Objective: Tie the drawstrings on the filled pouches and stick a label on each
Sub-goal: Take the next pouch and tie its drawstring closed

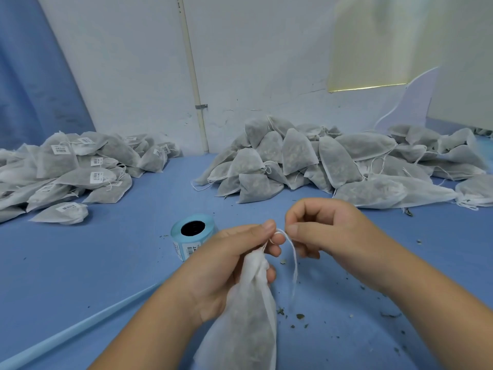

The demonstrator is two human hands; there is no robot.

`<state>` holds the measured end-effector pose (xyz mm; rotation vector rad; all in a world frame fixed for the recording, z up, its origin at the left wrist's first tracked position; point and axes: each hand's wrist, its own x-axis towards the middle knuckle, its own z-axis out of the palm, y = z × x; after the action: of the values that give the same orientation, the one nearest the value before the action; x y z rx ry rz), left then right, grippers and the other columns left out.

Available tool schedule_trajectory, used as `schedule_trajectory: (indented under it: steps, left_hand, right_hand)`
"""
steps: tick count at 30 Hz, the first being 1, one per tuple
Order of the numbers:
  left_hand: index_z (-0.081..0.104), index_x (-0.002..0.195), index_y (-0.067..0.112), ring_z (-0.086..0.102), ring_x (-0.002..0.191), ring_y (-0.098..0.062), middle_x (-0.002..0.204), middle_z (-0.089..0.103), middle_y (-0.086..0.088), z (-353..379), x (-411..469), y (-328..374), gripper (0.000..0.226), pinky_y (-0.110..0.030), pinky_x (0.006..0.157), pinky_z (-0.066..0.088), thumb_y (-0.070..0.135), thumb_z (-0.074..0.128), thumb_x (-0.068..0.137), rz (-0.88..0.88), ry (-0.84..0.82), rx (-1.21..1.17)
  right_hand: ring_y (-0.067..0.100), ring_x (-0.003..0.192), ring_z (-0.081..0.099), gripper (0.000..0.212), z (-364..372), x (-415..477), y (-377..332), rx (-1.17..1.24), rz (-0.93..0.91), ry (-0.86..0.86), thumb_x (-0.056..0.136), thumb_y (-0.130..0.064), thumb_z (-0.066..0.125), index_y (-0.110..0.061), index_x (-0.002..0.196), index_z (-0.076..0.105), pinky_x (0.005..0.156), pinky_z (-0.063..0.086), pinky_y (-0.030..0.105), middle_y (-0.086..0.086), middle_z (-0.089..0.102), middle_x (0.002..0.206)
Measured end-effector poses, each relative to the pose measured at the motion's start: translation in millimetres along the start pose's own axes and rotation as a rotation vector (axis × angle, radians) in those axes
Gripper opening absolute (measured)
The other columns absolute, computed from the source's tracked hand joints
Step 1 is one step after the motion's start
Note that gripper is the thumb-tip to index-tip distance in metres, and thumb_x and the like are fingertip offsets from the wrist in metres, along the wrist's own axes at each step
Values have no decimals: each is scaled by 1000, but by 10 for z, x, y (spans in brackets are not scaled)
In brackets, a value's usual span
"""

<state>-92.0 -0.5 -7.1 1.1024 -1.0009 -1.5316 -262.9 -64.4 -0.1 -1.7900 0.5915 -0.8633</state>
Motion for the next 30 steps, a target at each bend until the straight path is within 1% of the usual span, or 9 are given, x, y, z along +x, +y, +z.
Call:
schedule_trajectory:
  steps: [6,10,13,16,20,22,25,28,30]
  left_hand:
    - [69,61,17,53,45,-14,65,57,3,3,29,-26,23,-22,44,43,37,71,72,-18,30,-51]
    - [66,59,16,53,43,-14,61,54,3,-8,40,-20,22,-21,44,42,34,72,69,-109,14,-134]
    - [63,57,16,52,43,-14,59,53,4,-19,42,-15,21,-21,44,42,32,74,65,-177,-8,-151]
    - [62,57,16,51,42,-14,59,52,5,-23,38,-15,20,-21,43,43,31,74,66,-198,-30,-176]
    - [63,59,16,50,43,-13,61,52,5,-27,43,-23,21,-21,43,43,32,74,68,-171,-27,-202]
    - [65,59,17,51,43,-12,61,52,5,-23,52,-33,21,-20,43,42,34,74,68,-142,-7,-194]
    - [67,57,17,51,43,-11,58,52,6,-17,68,-56,24,-19,42,40,35,72,72,-76,30,-156]
    - [63,60,15,51,42,-11,55,48,3,-12,72,-71,25,-20,42,40,35,72,73,-14,48,-113]
    - [59,61,14,51,42,-12,55,46,1,-10,68,-75,27,-21,41,40,34,74,72,22,68,-69]
  right_hand:
    - [10,53,51,9,26,-17,-24,-66,-11,95,67,-30,68,-21,67,64,50,39,17,-3,53,57]
    - [9,52,53,14,27,-39,-41,-170,73,-26,76,-27,77,-18,72,67,48,40,13,-5,53,57]
    - [7,51,56,14,40,-32,-4,-255,141,-59,82,-17,70,-19,68,67,47,39,11,-4,56,56]
    - [8,50,52,10,43,-2,36,-326,130,83,80,-17,70,-20,71,66,50,40,16,-9,56,56]
    - [7,57,52,21,22,9,60,-563,-37,298,76,-20,73,-33,86,60,55,41,14,-14,54,81]
    - [9,57,51,17,22,0,32,-486,-104,317,75,-18,72,-31,80,61,55,41,16,-16,54,77]
    - [8,55,45,11,76,-21,3,-235,-67,176,75,-21,75,-20,70,65,52,39,17,-11,50,59]
    - [11,54,44,14,122,-27,14,-195,6,79,76,-25,77,-15,72,68,54,40,24,-6,51,56]
    - [10,52,49,13,121,-17,18,-176,44,79,76,-21,78,-12,74,69,52,43,19,-7,54,54]
